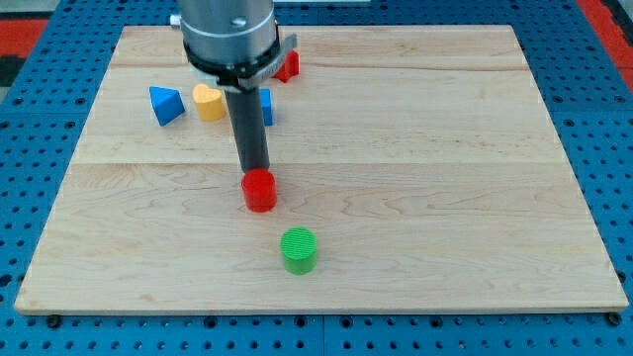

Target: Push the red star to the top of the green circle

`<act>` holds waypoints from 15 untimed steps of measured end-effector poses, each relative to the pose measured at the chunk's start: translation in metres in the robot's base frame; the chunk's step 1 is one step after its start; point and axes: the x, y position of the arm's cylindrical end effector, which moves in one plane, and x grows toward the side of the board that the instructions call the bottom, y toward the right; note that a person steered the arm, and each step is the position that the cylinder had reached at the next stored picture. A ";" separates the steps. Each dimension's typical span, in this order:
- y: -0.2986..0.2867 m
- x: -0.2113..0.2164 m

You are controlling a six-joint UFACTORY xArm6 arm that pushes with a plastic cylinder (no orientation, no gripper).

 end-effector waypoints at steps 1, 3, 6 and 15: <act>-0.005 0.024; -0.005 0.045; 0.111 -0.112; 0.025 -0.208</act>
